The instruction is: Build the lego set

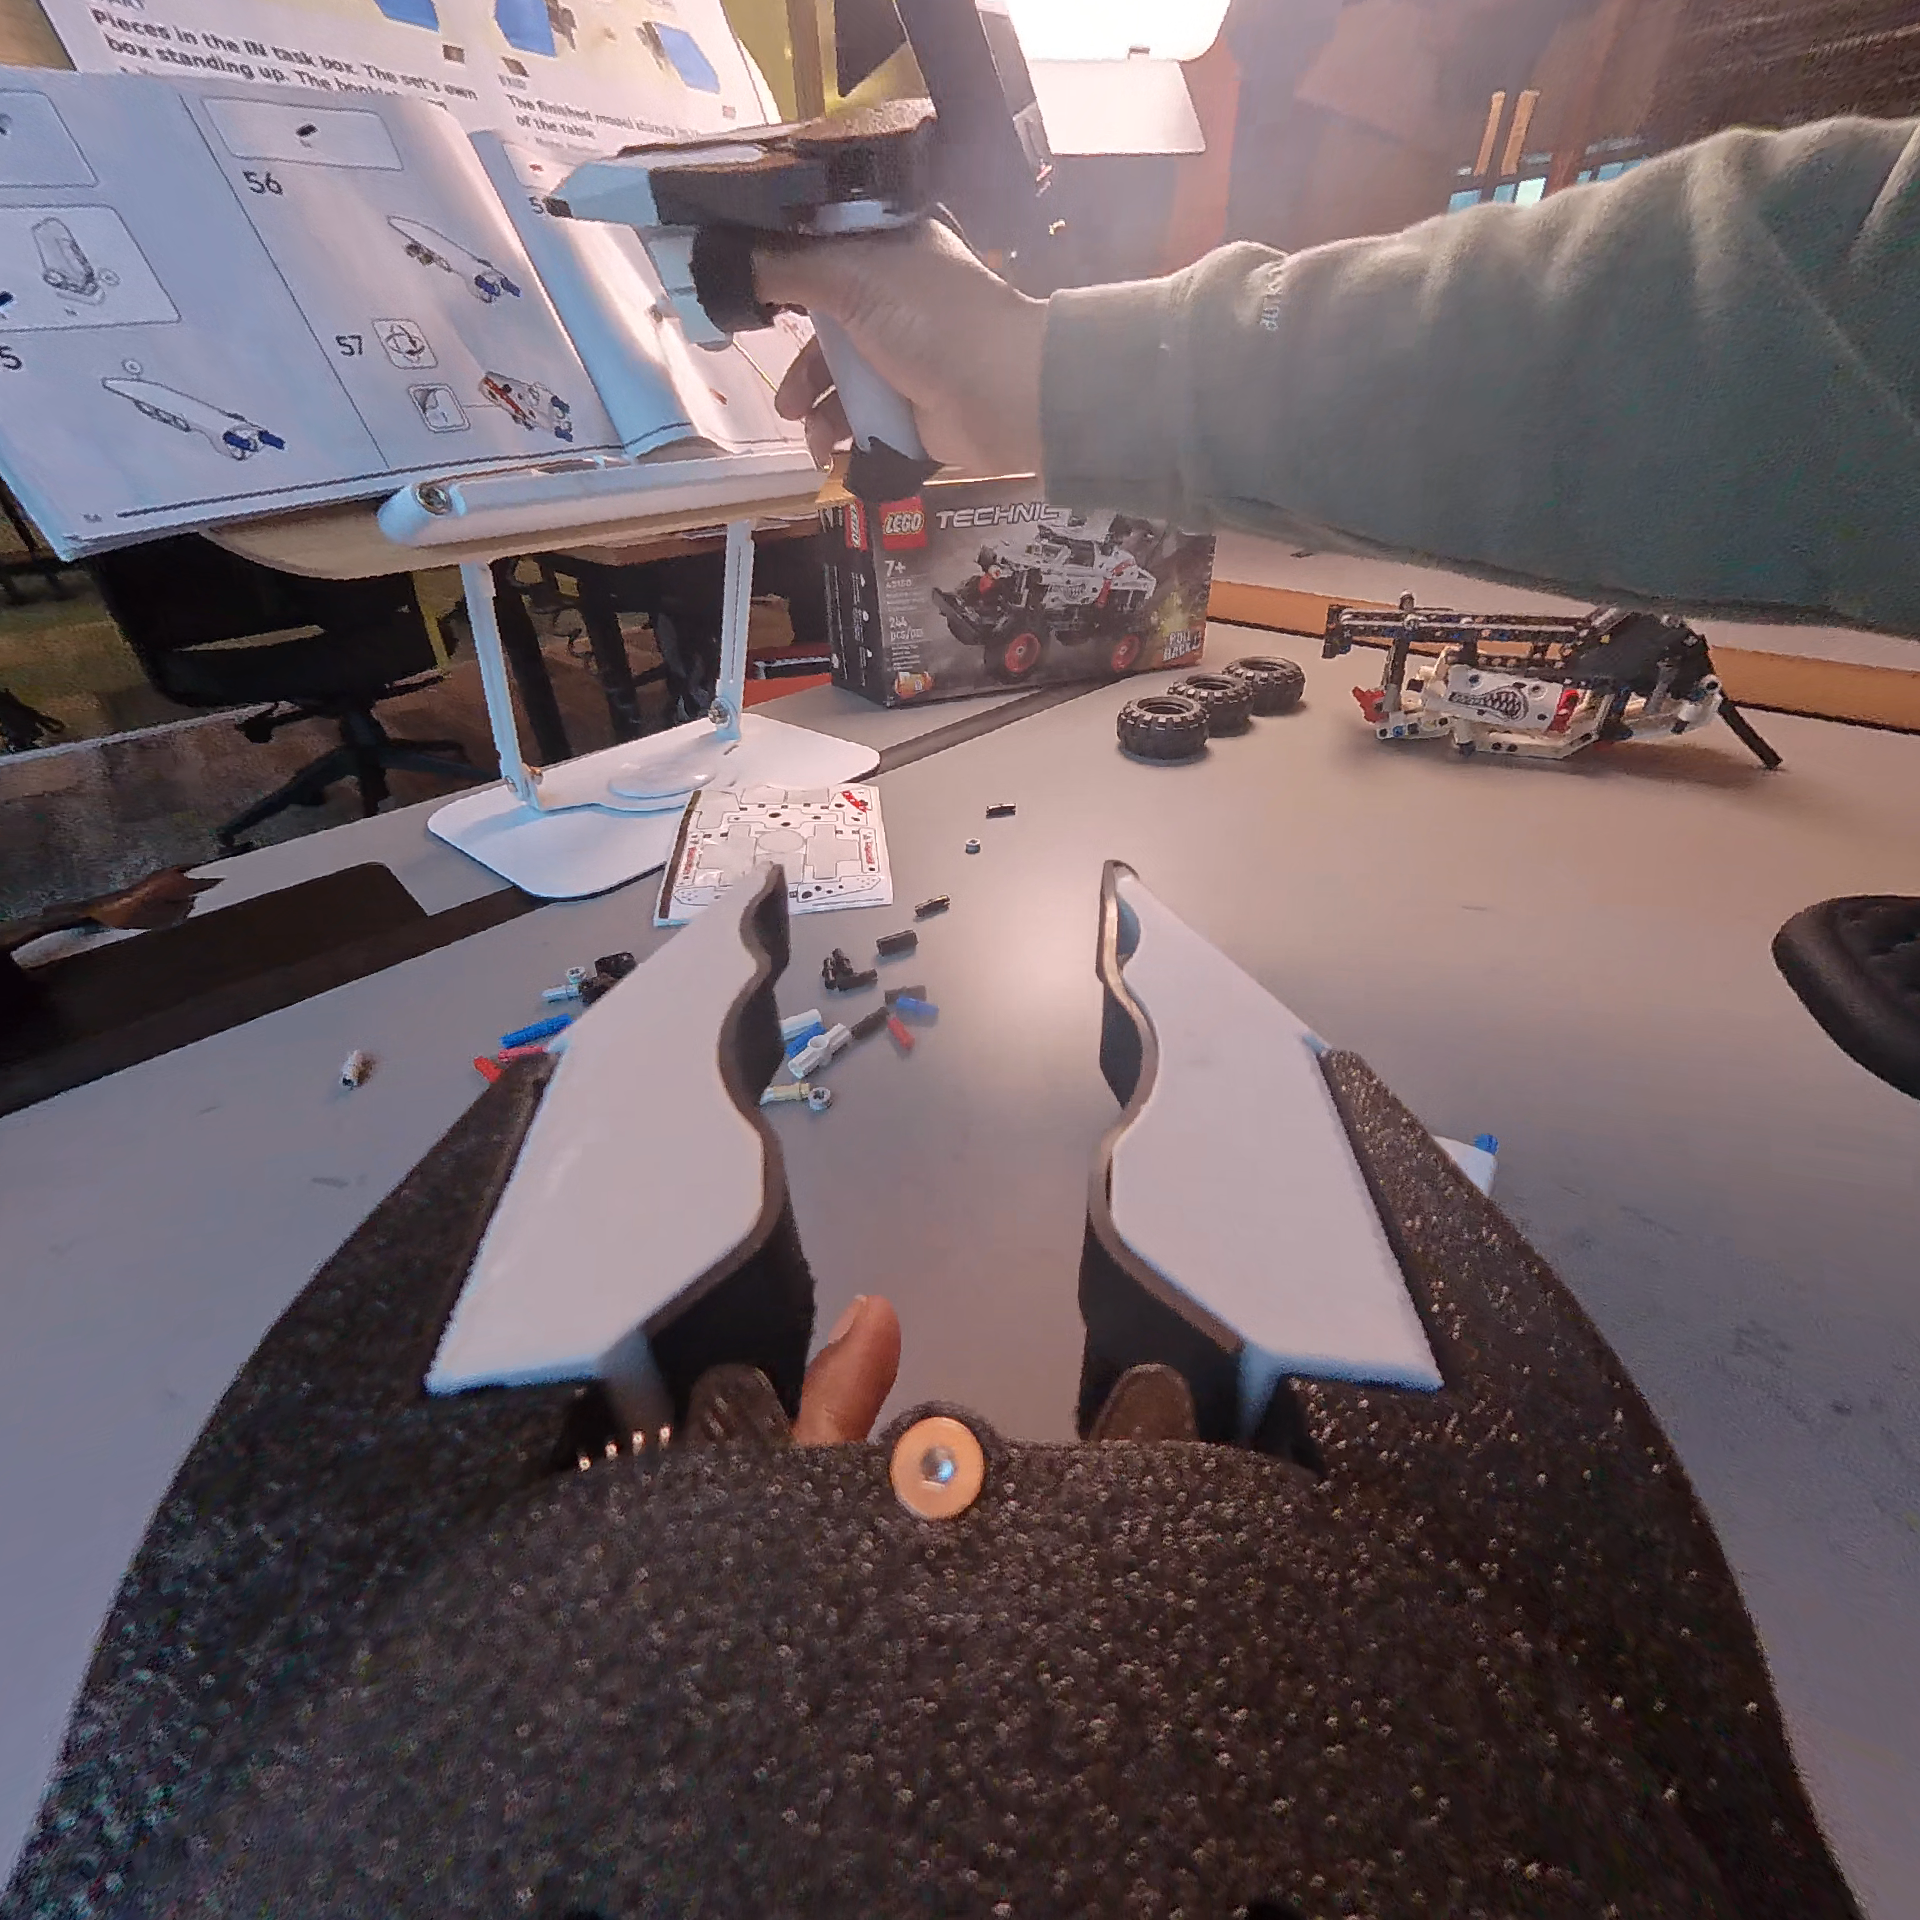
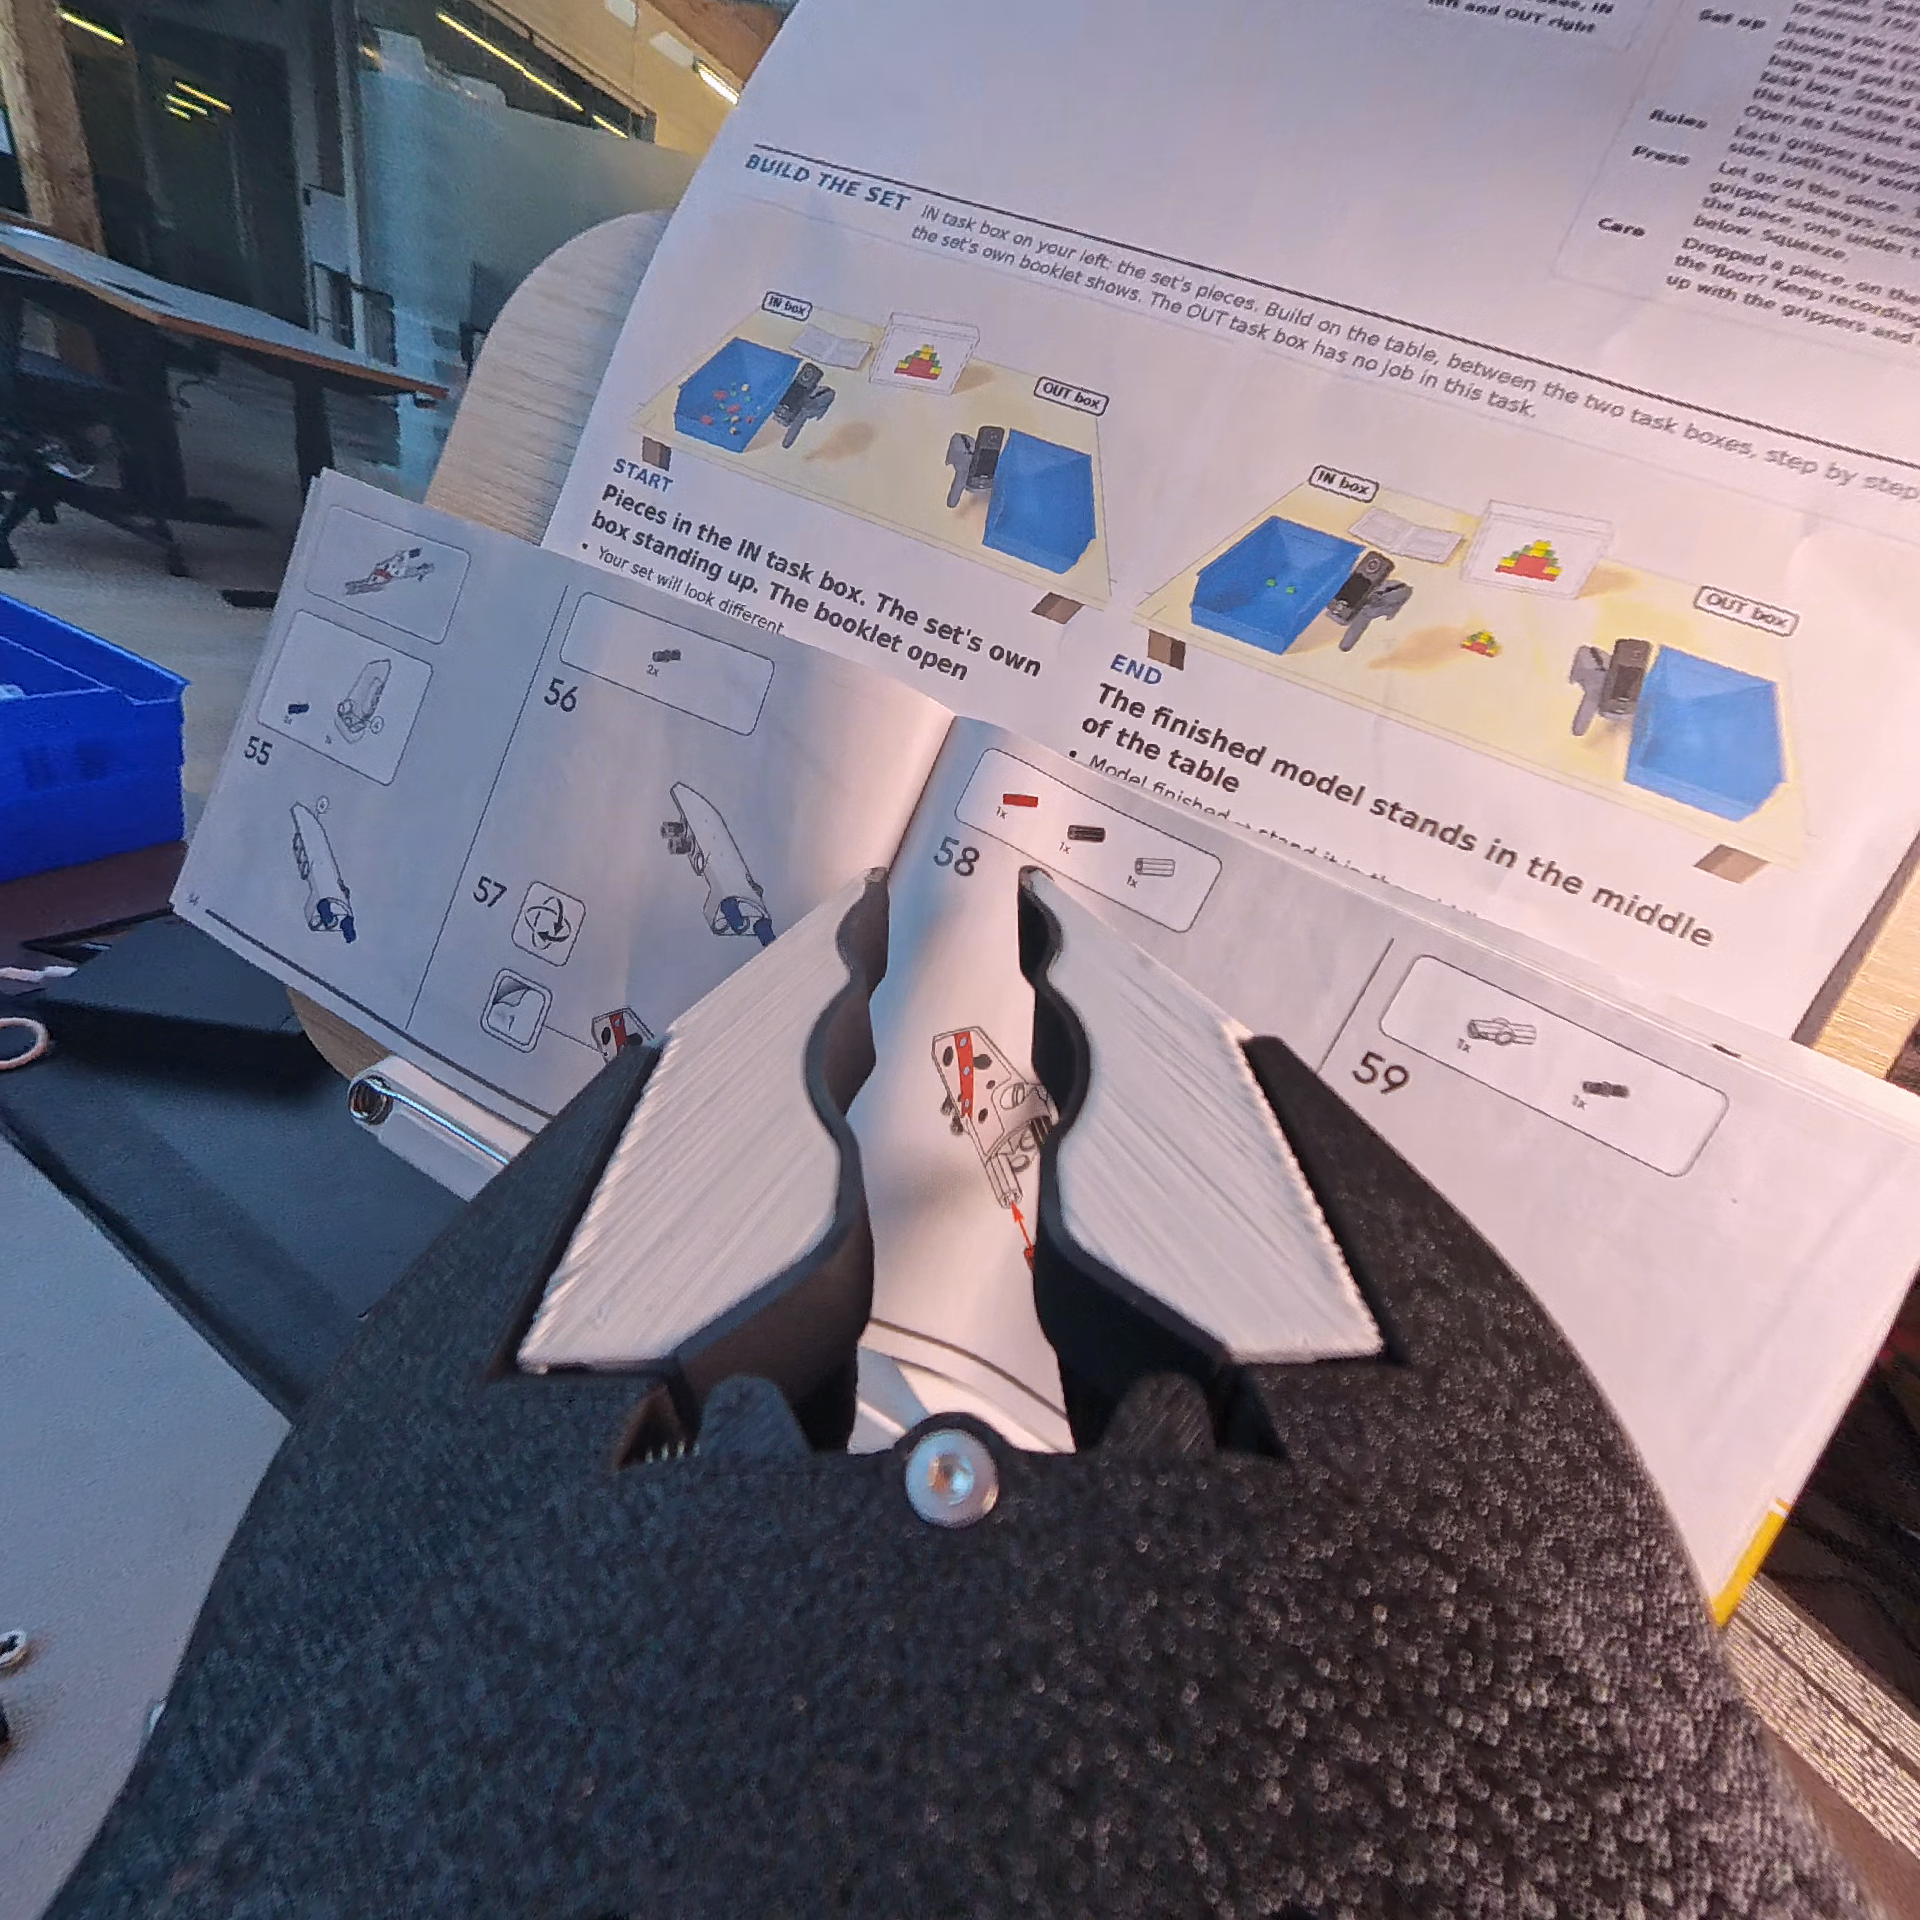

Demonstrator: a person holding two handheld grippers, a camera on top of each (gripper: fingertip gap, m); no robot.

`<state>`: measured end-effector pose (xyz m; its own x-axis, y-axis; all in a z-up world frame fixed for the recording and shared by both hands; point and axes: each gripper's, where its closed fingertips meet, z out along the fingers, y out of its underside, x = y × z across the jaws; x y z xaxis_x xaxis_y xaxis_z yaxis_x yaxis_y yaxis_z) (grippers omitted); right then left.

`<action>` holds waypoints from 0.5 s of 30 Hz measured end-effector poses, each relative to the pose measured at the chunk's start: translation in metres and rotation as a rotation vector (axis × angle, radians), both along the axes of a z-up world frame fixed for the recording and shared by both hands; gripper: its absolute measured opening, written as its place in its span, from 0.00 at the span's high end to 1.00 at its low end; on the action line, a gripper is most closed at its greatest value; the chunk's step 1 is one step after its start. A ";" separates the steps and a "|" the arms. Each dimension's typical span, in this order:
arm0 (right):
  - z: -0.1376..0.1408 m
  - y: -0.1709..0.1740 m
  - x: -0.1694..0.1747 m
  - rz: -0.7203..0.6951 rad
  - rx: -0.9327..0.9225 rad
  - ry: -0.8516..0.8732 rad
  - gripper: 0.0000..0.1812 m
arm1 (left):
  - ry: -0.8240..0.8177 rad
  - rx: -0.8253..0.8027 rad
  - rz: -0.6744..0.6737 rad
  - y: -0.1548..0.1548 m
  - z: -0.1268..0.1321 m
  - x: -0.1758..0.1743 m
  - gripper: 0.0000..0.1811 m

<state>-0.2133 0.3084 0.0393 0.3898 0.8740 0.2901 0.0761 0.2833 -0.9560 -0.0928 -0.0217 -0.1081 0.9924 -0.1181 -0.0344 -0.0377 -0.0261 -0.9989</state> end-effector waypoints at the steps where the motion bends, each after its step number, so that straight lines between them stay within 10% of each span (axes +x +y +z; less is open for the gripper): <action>1: 0.002 0.000 -0.001 0.000 0.001 0.001 0.87 | 0.013 -0.007 -0.001 0.000 -0.002 0.001 0.68; 15: 0.008 0.016 -0.002 -0.067 -0.029 0.018 0.99 | 0.025 0.002 -0.012 0.000 -0.003 0.002 0.80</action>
<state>-0.2148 0.3243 0.0478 0.4528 0.8537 0.2574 0.0768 0.2502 -0.9651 -0.0910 -0.0216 -0.1110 0.9897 -0.1300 -0.0596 -0.0632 -0.0235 -0.9977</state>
